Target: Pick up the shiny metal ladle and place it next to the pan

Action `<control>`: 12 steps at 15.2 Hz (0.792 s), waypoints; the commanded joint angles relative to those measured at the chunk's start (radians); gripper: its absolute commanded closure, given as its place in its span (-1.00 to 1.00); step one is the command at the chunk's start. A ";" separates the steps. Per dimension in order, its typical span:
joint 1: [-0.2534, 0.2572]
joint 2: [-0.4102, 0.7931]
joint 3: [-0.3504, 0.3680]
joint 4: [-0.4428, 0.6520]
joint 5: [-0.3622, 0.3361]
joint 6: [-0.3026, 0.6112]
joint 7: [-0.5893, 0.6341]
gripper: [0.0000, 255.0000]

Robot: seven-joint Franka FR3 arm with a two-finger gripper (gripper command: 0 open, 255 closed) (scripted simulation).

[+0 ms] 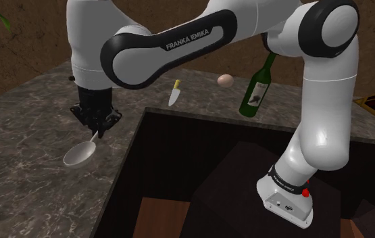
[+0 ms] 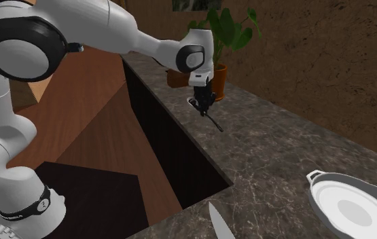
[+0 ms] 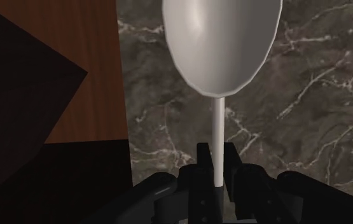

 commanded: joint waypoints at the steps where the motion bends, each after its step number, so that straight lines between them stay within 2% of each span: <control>1: -0.002 -0.008 0.004 0.016 0.007 -0.023 -0.005 1.00; 9: -0.002 -0.033 0.015 0.089 0.028 -0.116 -0.019 1.00; 12: -0.071 -0.077 0.010 0.035 0.063 -0.097 -0.092 1.00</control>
